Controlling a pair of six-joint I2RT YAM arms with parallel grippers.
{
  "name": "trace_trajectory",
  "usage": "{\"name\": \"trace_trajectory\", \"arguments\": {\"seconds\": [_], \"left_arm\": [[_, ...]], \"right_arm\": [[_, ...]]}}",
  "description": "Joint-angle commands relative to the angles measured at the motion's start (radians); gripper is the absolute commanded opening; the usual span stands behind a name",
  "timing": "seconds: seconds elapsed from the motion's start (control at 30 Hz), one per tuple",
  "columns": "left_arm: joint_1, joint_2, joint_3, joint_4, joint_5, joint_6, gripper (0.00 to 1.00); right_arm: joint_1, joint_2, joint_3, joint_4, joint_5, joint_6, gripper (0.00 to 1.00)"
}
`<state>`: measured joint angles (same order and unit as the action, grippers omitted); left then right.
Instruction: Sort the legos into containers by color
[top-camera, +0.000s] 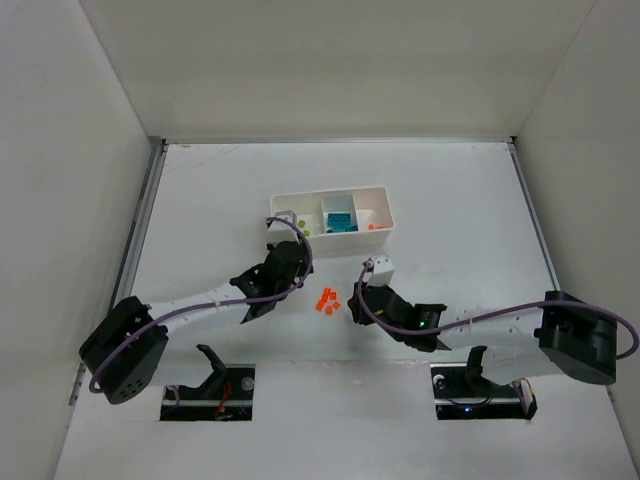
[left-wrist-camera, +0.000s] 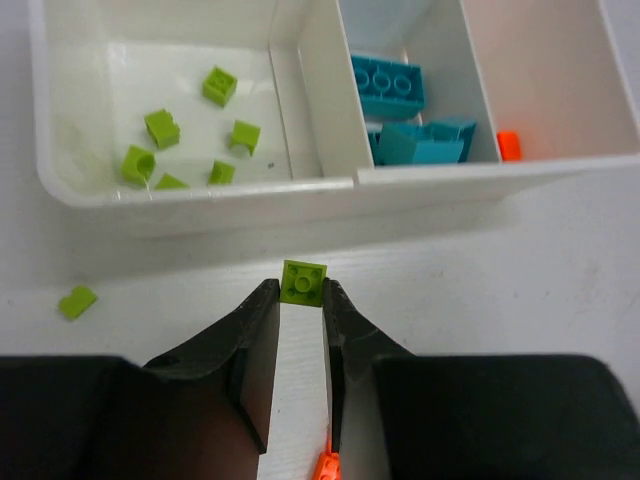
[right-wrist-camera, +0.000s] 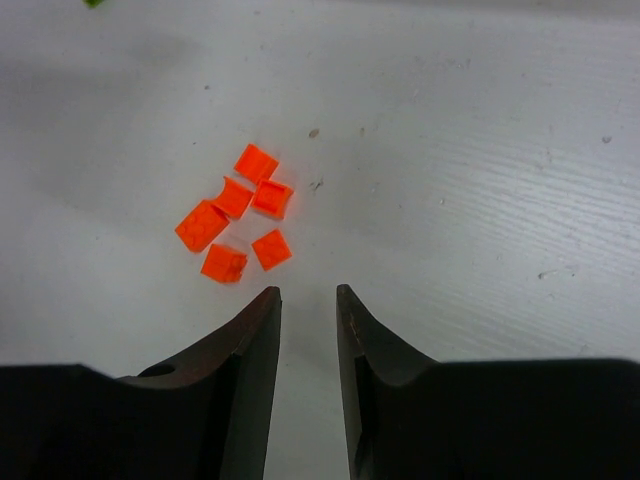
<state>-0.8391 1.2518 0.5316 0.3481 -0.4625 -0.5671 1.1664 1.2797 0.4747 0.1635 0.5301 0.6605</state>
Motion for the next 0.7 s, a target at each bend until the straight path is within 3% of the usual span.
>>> {"name": "trace_trajectory", "arguments": {"seconds": [0.0, 0.2, 0.47, 0.67], "left_arm": [[0.042, -0.014, 0.082, 0.0, 0.002, 0.019, 0.14], [0.13, 0.08, 0.177, 0.035, 0.013, 0.032, 0.15], [0.2, 0.204, 0.255, 0.06, 0.015, 0.044, 0.15], [0.212, 0.253, 0.285, 0.054, 0.033, 0.05, 0.36]], "right_arm": [[0.026, 0.004, 0.001, -0.007, 0.03, 0.048, 0.34], [0.083, 0.055, 0.03, -0.005, 0.031, 0.065, 0.32], [0.135, 0.141, 0.088, -0.001, 0.041, 0.05, 0.36], [0.151, 0.205, 0.127, 0.014, 0.057, 0.025, 0.48]]}}
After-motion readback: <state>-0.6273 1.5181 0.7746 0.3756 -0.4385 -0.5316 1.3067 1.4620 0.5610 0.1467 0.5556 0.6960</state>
